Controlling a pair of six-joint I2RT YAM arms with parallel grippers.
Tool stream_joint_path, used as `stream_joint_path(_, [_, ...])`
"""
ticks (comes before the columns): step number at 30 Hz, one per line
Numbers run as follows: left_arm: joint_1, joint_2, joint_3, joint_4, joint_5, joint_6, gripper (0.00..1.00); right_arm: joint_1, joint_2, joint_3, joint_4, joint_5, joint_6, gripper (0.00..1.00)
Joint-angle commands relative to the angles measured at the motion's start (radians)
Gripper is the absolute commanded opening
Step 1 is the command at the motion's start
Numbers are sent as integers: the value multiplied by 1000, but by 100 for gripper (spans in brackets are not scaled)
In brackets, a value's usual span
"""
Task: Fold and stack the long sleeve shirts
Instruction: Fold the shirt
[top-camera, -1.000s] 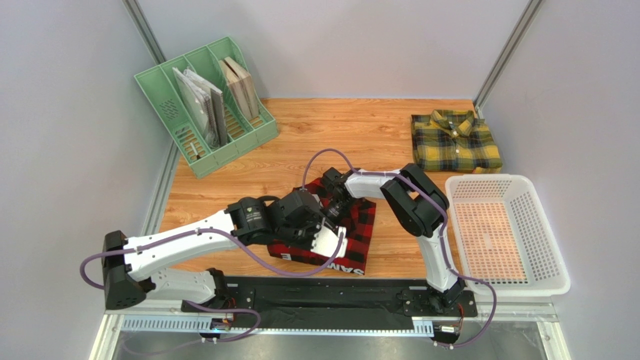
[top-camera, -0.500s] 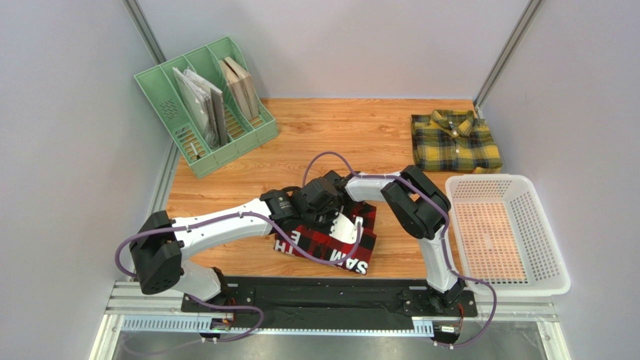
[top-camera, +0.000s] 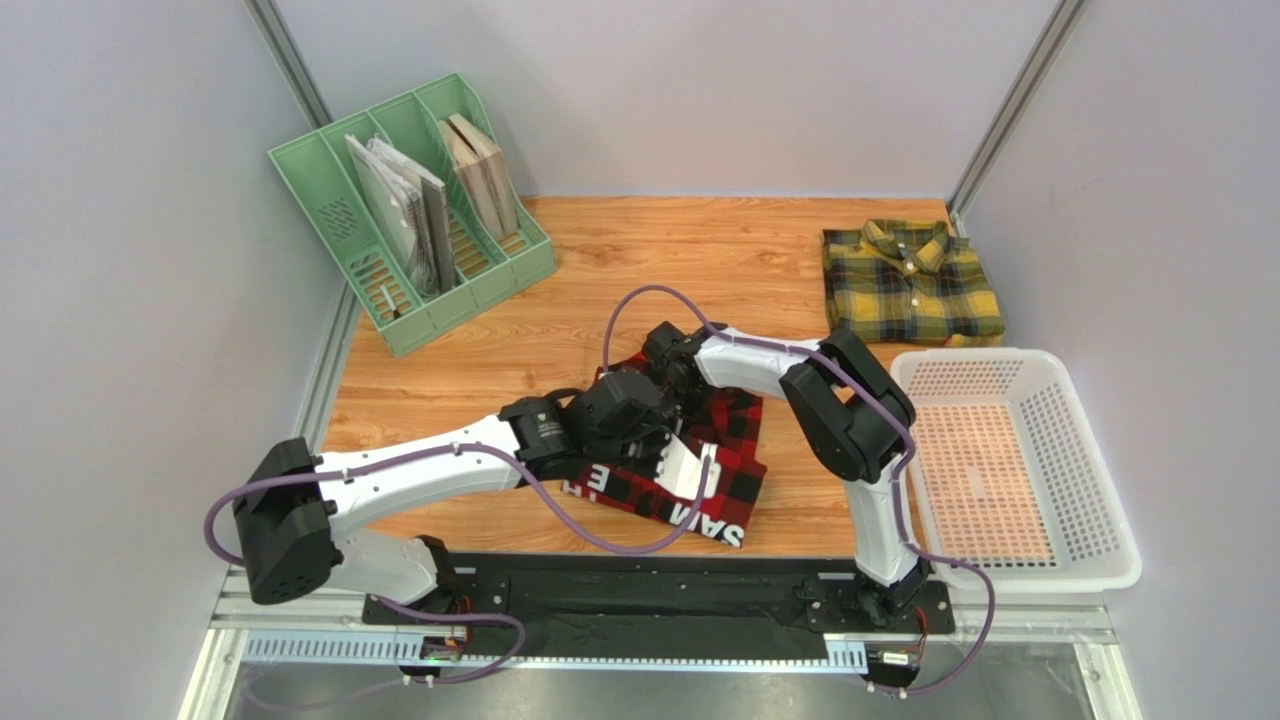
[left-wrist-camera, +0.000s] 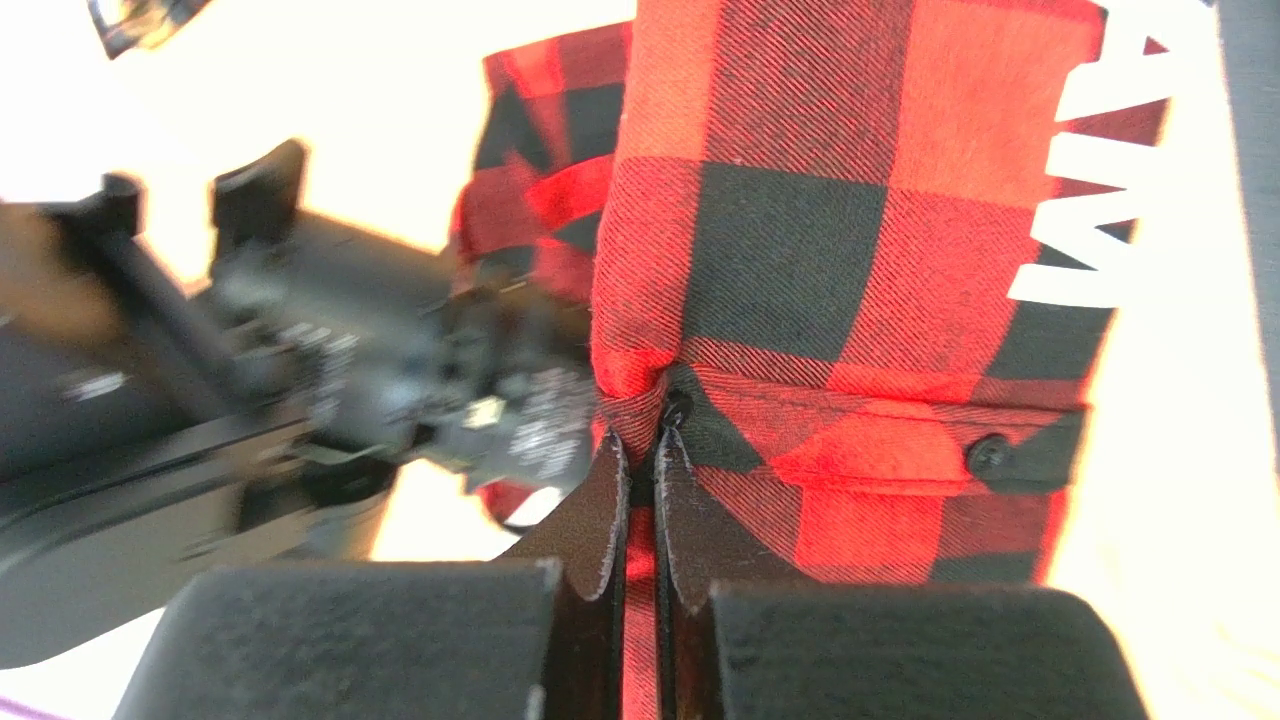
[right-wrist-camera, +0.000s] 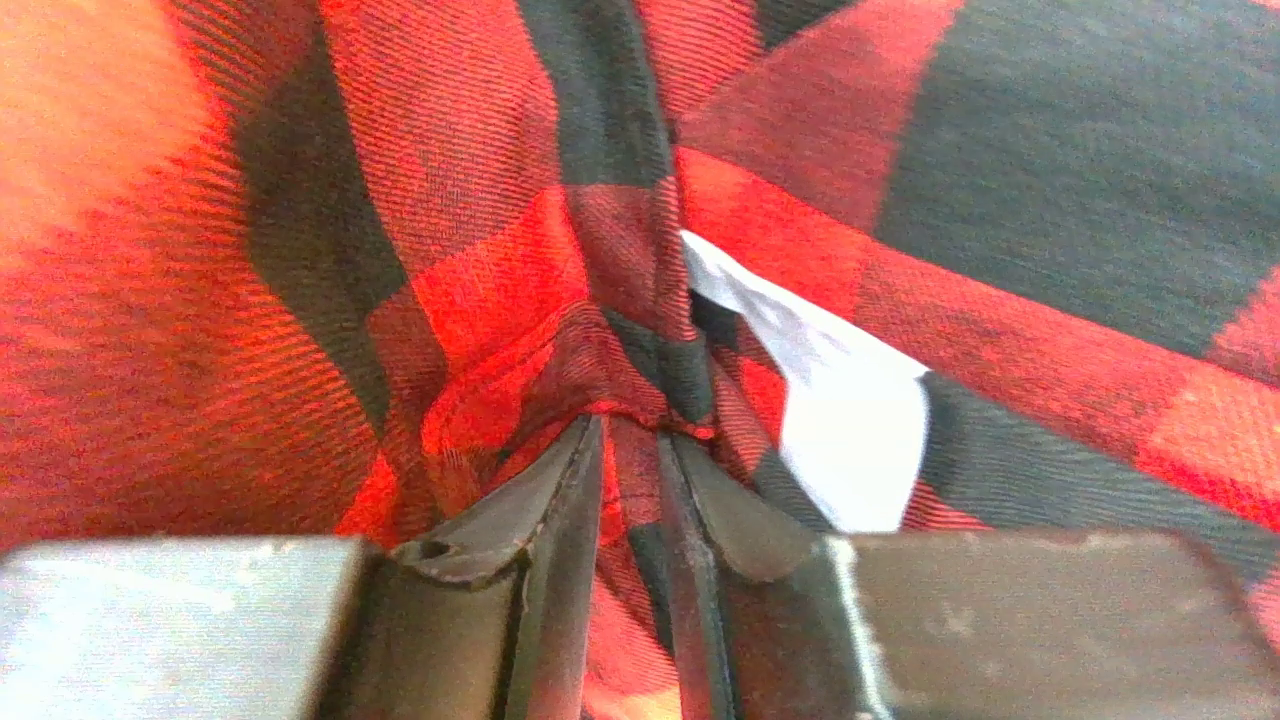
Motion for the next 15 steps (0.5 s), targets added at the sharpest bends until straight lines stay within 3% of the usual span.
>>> stream_joint_path(1, [-46,-44,-64,-100,43,-42,0,-6,-35,91,-17,25,-59,29])
stream_joint_path(9, [-54,-50,-65,-106,22,-38,0,-51,-15,175,-86,10,-78,31])
stream_joint_path(15, [-27,-21,-53,-93,40,-30,0,-152,-45,305,-184,10,-119,34])
